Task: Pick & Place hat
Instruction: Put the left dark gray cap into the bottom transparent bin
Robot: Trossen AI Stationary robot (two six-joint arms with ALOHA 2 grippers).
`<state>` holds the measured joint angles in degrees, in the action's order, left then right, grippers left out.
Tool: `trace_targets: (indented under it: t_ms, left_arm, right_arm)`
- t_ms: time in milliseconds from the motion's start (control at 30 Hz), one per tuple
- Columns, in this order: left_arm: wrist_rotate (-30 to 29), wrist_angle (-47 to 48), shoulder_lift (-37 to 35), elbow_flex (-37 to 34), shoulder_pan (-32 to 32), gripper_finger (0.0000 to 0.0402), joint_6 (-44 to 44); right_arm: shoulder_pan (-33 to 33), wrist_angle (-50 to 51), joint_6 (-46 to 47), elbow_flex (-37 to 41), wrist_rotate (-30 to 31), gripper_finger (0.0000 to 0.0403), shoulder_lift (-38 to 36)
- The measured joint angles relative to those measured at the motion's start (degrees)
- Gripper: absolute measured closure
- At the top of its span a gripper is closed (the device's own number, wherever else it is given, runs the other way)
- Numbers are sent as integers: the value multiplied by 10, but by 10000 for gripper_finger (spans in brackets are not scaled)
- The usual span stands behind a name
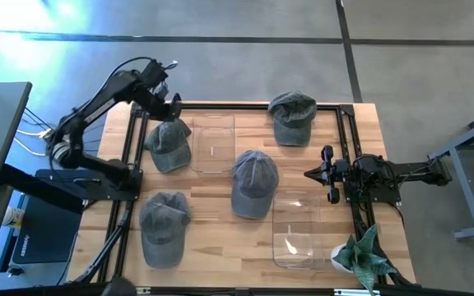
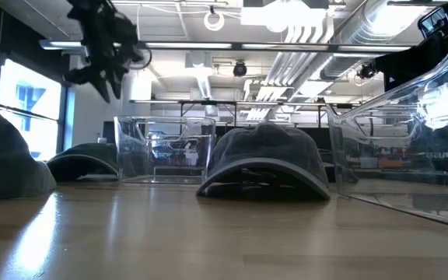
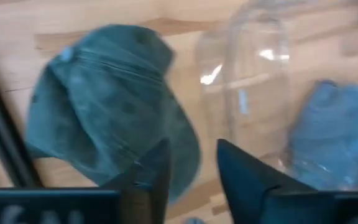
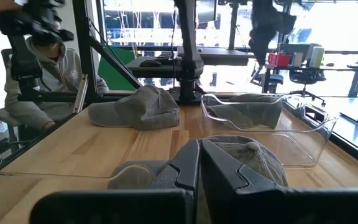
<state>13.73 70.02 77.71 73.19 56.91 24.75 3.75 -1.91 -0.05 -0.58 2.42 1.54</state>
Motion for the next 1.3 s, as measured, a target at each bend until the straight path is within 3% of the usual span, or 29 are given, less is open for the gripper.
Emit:
trace_targets:
  t_ms: [200,333,467,667,833,1033,1300]
  left_arm:
    - [8,5,75,0,98,149,-73]
    - [38,0,118,4,137,103,-95]
    - [28,-4,149,19,139,95,-67]
    - [-53,-34,179,19,113,94,-71]
    - [-31,-52,215,19,114,94,-63]
    - [-58,-55,261,18,112,137,-60]
    - [-47,-87,277,19,113,296,-77]
  right_arm:
    - [0,0,0,0,0,390,0]
    - [0,0,0,0,0,391,0]
    - [0,0,0,0,0,391,0]
    - [0,0,0,0,0,391,0]
    - [0,0,0,0,0,391,0]
    - [0,0,0,0,1,391,0]
    - [0,0,0,0,2,390,0]
